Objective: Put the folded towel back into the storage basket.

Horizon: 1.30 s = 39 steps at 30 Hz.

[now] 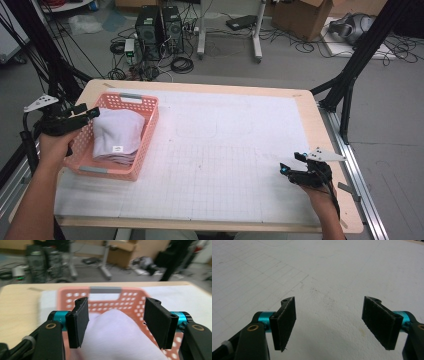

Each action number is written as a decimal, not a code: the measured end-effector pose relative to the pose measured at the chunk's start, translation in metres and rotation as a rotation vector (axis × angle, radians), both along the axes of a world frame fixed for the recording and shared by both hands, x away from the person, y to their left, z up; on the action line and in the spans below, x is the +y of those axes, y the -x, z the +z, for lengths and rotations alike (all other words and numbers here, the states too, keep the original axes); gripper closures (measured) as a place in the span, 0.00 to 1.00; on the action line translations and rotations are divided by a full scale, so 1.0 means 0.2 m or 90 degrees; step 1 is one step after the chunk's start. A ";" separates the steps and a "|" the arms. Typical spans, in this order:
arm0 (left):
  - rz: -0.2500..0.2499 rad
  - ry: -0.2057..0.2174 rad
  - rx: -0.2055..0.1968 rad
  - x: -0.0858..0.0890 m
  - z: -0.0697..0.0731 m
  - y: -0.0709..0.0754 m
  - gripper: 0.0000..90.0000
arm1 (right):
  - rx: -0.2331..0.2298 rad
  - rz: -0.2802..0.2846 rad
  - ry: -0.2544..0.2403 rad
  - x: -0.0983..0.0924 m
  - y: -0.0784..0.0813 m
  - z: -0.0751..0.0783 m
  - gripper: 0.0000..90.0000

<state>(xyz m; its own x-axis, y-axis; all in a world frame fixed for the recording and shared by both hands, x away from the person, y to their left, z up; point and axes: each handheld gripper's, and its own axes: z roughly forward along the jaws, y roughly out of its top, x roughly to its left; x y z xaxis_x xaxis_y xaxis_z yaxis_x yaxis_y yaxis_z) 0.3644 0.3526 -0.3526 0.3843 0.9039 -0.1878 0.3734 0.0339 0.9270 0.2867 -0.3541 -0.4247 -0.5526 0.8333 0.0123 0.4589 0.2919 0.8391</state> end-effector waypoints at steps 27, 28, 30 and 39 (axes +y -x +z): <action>-0.040 -0.094 0.142 -0.17 -0.19 -0.09 0.44 | -0.005 0.000 -0.004 -0.01 0.00 0.01 0.29; -0.037 -0.065 0.117 -0.15 -0.17 -0.08 0.42 | -0.004 0.000 -0.005 -0.01 0.00 0.01 0.29; -0.030 -0.021 0.058 -0.14 -0.13 -0.04 0.39 | -0.003 -0.001 -0.005 -0.01 0.00 0.01 0.29; -0.048 0.052 -0.070 -0.25 -0.02 0.10 0.21 | -0.007 0.000 -0.023 0.00 0.00 0.01 0.29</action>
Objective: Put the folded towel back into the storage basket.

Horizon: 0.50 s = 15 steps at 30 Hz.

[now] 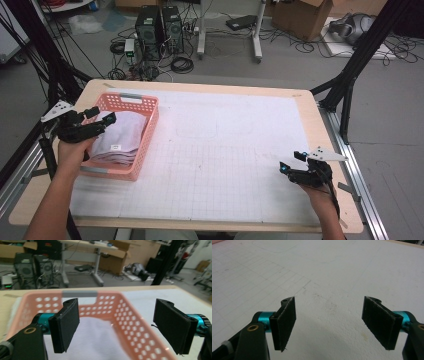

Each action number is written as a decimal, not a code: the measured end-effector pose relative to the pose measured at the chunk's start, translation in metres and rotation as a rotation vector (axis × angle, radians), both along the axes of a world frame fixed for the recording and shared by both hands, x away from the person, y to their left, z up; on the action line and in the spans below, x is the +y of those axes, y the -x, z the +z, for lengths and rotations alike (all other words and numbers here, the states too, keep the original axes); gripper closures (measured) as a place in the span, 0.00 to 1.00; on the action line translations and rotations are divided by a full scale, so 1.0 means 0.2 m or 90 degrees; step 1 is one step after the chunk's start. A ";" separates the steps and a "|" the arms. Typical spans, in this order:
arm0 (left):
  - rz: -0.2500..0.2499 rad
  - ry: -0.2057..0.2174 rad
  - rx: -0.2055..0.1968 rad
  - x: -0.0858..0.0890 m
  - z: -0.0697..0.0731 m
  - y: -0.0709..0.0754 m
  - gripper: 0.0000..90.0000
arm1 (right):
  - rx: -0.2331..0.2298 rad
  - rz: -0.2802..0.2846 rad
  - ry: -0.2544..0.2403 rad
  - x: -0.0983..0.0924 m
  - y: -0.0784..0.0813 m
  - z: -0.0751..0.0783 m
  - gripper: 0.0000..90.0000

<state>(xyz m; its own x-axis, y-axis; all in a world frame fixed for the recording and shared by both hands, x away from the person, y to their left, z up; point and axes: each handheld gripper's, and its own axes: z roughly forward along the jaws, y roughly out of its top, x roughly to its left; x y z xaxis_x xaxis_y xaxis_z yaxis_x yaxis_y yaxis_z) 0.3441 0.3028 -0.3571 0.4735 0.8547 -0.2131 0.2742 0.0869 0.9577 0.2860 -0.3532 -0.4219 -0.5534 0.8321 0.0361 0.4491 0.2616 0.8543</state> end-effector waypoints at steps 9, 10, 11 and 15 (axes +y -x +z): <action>-0.110 0.002 -0.059 -0.26 0.09 0.10 0.22 | -0.004 0.003 -0.002 0.01 0.00 0.00 0.29; -0.120 -0.002 -0.063 -0.30 0.09 0.11 0.22 | -0.003 0.003 -0.003 0.01 0.00 0.00 0.29; -0.132 -0.007 -0.065 -0.34 0.09 0.12 0.22 | -0.004 0.003 -0.001 0.01 0.00 0.00 0.29; -0.167 -0.015 -0.066 -0.46 0.08 0.14 0.22 | -0.008 0.002 -0.003 0.00 0.01 0.01 0.29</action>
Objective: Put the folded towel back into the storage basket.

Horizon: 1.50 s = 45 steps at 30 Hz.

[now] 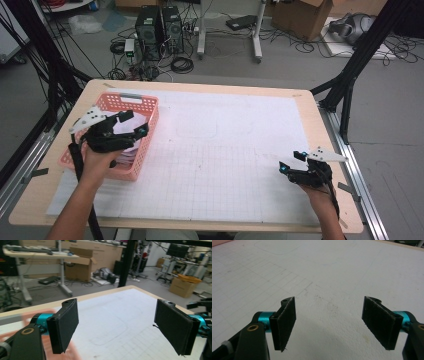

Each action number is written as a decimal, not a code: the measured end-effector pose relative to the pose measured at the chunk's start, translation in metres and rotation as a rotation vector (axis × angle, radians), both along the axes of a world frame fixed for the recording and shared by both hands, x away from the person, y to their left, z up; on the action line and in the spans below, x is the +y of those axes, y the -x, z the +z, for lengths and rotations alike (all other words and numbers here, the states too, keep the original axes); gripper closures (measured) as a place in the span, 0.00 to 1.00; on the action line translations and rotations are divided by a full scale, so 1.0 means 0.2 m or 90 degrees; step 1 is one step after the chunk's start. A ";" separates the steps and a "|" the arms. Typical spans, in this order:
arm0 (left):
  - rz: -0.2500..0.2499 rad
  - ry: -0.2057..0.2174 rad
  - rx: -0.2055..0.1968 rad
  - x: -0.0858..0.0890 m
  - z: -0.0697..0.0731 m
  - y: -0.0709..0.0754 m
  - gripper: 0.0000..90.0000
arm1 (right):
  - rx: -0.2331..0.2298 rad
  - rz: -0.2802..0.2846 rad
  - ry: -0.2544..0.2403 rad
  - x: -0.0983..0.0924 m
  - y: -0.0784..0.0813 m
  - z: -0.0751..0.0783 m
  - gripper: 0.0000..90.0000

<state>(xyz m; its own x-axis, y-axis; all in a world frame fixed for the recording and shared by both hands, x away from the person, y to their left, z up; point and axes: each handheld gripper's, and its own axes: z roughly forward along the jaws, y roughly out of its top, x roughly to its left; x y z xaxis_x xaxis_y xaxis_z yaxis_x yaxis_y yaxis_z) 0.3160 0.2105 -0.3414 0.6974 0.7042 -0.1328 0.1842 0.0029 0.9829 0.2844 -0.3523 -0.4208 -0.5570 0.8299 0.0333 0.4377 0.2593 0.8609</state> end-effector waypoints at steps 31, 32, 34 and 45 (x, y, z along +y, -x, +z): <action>-0.097 -0.058 0.020 -0.49 -0.37 0.12 0.23 | -0.017 -0.012 -0.001 -0.01 0.02 -0.02 0.29; -0.094 -0.058 0.022 -0.49 -0.38 0.13 0.23 | -0.019 -0.012 0.000 -0.01 0.02 -0.02 0.29; -0.095 -0.060 0.028 -0.49 -0.39 0.13 0.23 | -0.018 -0.013 -0.001 -0.01 0.03 -0.02 0.29; -0.088 -0.062 0.038 -0.48 -0.42 0.14 0.23 | -0.018 -0.011 0.002 0.00 0.04 -0.01 0.29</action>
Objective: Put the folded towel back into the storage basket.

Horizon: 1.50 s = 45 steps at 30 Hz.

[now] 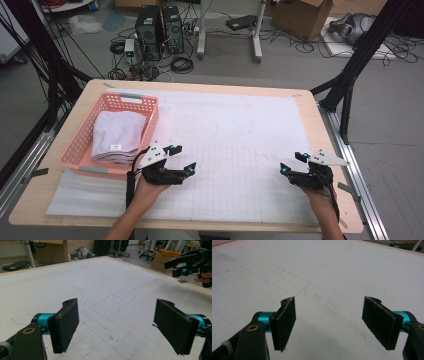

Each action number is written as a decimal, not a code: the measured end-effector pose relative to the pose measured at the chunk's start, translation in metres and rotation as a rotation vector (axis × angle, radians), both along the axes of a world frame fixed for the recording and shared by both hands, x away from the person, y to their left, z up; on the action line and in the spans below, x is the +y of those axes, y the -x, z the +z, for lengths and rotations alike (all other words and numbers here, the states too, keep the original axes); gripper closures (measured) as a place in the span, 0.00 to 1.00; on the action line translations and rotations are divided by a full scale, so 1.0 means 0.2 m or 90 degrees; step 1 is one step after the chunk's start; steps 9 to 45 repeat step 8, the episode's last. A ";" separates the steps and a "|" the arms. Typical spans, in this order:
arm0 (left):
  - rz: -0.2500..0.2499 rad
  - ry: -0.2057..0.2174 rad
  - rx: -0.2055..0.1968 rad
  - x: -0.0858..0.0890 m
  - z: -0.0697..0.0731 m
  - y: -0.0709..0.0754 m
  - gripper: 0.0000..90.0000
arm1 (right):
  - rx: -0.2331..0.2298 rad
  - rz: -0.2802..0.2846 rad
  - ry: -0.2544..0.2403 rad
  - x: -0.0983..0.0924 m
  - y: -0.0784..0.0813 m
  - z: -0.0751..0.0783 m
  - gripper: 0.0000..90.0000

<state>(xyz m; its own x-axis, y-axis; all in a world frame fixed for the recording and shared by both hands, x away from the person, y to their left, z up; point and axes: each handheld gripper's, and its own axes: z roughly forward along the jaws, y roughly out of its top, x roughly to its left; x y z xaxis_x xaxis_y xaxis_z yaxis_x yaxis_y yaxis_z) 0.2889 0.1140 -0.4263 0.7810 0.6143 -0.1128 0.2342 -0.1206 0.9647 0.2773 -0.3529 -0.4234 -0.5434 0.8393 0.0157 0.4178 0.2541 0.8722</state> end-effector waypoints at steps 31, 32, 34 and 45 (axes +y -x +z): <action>0.000 -0.005 0.001 0.00 -0.01 -0.01 0.23 | -0.003 0.001 -0.001 -0.01 0.00 0.00 0.29; 0.000 -0.005 0.001 0.00 -0.01 -0.01 0.23 | -0.003 0.001 -0.001 -0.01 0.00 0.00 0.29; 0.000 -0.005 0.001 0.00 -0.01 -0.01 0.23 | -0.003 0.001 -0.001 -0.01 0.00 0.00 0.29; 0.000 -0.005 0.001 0.00 -0.01 -0.01 0.23 | -0.003 0.001 -0.001 -0.01 0.00 0.00 0.29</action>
